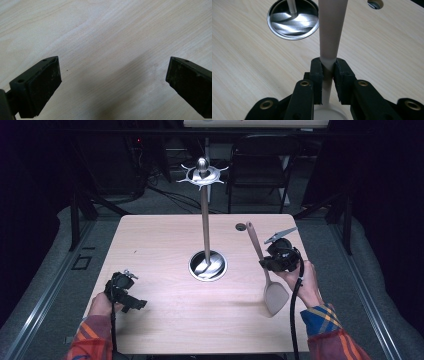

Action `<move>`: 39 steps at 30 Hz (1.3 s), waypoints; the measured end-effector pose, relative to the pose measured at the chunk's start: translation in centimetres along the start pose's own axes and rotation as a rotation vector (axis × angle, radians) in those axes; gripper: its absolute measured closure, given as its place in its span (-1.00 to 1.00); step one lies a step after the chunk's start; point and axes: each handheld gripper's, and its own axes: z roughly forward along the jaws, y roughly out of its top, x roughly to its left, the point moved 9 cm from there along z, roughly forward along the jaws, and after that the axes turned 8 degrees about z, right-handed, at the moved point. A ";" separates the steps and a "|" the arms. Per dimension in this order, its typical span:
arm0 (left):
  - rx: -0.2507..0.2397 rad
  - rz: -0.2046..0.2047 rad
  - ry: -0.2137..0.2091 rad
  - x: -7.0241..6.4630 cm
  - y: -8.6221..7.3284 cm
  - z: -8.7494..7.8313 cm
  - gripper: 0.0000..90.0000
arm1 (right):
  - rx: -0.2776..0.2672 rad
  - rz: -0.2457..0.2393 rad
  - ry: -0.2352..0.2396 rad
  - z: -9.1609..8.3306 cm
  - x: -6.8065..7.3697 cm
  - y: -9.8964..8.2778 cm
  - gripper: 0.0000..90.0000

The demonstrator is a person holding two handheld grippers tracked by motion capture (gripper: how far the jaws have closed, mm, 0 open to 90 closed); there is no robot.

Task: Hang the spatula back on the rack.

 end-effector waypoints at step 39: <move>0.009 0.013 -0.007 -0.1 0.1 0.2 -1.00 | -0.166 -0.026 0.072 -2.6 2.4 3.8 0.73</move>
